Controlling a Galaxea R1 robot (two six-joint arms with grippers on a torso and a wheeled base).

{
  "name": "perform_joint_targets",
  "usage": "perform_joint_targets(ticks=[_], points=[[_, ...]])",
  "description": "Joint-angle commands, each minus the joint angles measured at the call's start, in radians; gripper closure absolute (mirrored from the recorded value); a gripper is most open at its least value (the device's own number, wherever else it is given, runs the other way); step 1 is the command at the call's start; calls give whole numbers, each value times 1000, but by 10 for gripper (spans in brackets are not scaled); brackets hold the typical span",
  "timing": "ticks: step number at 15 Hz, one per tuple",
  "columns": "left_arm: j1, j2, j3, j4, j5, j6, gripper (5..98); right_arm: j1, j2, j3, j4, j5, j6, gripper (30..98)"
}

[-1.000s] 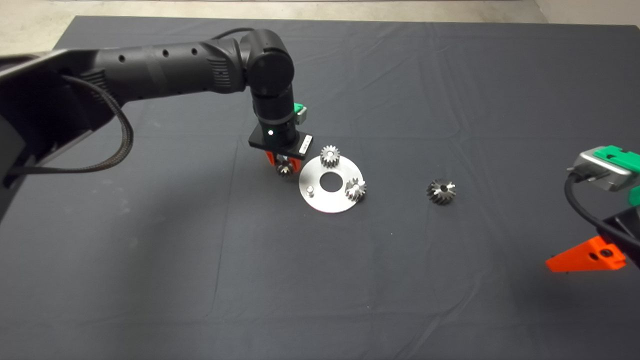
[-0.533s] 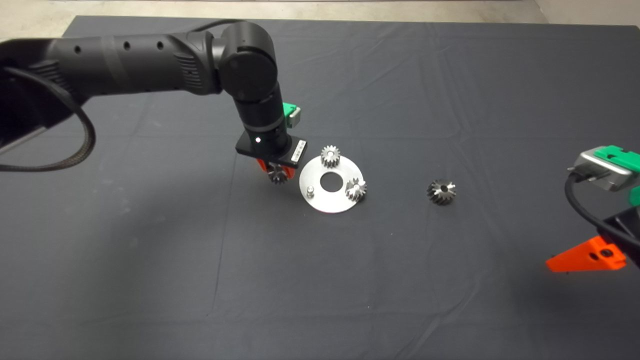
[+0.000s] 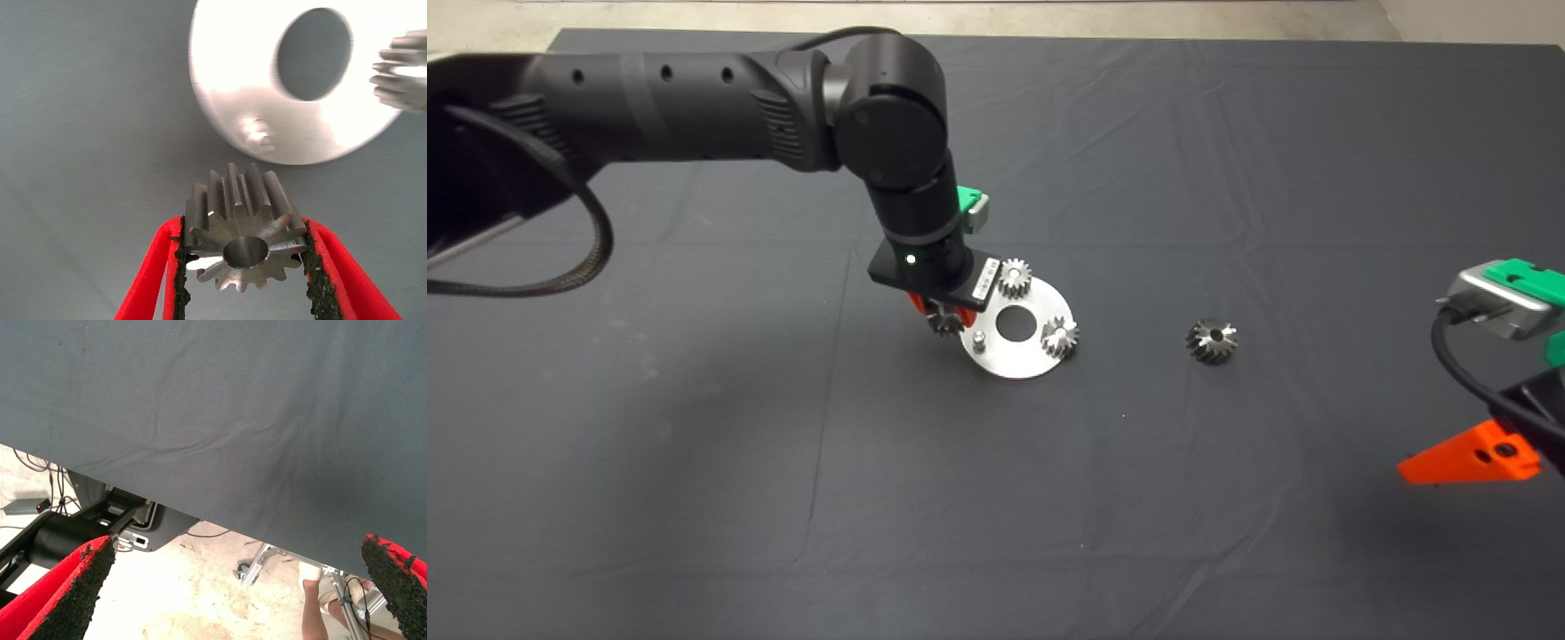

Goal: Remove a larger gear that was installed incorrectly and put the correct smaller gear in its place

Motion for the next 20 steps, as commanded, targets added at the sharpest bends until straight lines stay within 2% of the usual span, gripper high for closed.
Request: perform_joint_targets(ticks=[1, 3, 9, 20], points=[[-19, 22, -20, 6, 2, -6, 687, 20, -1, 5, 34, 1, 0, 309], [-17, 30, -45, 11, 3, -4, 688, 20, -1, 5, 34, 1, 0, 309], [-9, 35, -46, 66, 8, -4, 689, 20, -1, 5, 34, 1, 0, 309], [13, 61, -47, 65, 11, -1, 689, 19, -1, 5, 35, 1, 0, 309]])
